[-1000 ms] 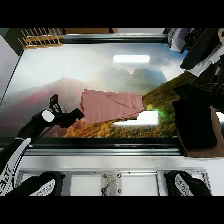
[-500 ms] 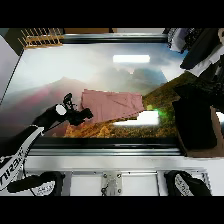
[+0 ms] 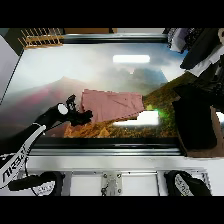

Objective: Fold the clothes and pants, and hang the long-sleeved shirts on hangers.

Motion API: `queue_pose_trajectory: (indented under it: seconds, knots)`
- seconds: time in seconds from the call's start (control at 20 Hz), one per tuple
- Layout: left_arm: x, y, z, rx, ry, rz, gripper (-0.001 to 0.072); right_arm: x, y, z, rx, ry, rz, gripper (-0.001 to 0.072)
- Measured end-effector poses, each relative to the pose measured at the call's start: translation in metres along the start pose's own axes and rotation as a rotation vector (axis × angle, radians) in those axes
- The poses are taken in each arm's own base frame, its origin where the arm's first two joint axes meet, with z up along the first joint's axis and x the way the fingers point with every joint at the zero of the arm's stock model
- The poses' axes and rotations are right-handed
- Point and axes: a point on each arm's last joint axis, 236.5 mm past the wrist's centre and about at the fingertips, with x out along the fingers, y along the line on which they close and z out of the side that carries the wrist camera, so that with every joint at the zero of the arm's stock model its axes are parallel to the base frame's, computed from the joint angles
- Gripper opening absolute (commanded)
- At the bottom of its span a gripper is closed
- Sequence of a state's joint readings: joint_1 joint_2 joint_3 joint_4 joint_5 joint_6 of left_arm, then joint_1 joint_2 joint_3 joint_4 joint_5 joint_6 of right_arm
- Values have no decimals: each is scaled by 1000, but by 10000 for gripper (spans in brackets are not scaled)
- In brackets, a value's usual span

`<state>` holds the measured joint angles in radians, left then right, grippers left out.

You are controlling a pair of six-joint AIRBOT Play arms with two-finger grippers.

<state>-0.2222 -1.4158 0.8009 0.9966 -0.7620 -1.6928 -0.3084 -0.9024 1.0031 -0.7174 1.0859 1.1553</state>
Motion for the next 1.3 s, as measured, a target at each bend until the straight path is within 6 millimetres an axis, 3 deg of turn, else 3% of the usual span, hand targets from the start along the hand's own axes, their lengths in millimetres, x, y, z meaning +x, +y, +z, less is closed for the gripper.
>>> queue_pose_trajectory:
  seconds: [0.25,0.3,0.35,0.4,0.45,0.55,0.75,0.95,1.05,1.3]
  knots:
    - [-39,-26,9,81,-85,-61,8,6,-7,-3,30,20,-10,17]
    - [-49,-33,10,95,-109,-77,8,10,-14,-6,55,33,-24,50]
    - [-58,-38,12,108,-130,-90,8,15,-23,-10,85,54,-41,253]
    - [-66,-42,13,121,-150,-101,8,22,-34,-18,116,85,-63,553]
    - [-72,-46,14,129,-165,-110,8,30,-45,-26,149,116,-77,568]
    - [-80,-50,15,142,-186,-121,8,52,-68,-50,228,198,-99,458]
    - [-86,-53,17,151,-208,-127,9,107,-94,-109,352,385,-105,461]
    - [-88,-54,20,157,-223,-129,8,164,-86,-153,404,473,-85,461]
    - [-88,-54,21,157,-228,-130,8,185,-79,-165,418,479,-80,460]
    - [-89,-54,21,157,-229,-130,8,210,-69,-175,406,460,-75,458]
